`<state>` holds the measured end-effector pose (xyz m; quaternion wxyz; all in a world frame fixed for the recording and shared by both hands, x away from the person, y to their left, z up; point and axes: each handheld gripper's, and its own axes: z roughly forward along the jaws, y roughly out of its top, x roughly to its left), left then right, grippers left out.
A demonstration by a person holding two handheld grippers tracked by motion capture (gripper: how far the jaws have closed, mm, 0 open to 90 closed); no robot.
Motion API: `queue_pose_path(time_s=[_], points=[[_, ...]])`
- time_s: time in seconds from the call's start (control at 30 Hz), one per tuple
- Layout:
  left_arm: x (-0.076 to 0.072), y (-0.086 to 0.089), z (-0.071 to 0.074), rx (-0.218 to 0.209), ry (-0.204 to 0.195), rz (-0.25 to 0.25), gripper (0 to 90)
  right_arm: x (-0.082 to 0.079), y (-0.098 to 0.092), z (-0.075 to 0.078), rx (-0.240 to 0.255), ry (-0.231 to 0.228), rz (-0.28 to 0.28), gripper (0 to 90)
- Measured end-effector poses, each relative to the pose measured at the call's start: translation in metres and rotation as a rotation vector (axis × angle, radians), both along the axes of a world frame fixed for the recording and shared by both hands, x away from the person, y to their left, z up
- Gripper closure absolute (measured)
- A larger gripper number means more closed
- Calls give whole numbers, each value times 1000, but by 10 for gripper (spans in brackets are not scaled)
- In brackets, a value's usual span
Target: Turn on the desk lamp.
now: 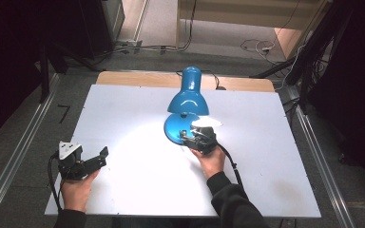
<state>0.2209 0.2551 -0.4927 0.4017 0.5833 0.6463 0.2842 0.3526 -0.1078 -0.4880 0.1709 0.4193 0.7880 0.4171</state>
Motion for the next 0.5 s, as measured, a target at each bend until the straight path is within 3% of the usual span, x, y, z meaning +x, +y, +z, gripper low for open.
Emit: queue_pose_path(time_s=[0.27,0.5], points=[[0,0,0,-1,-3,0,84,1,-16,8,40,22,-3,298],[0,-1,1,0,-2,-1,84,-1,-28,12,25,28,6,266]])
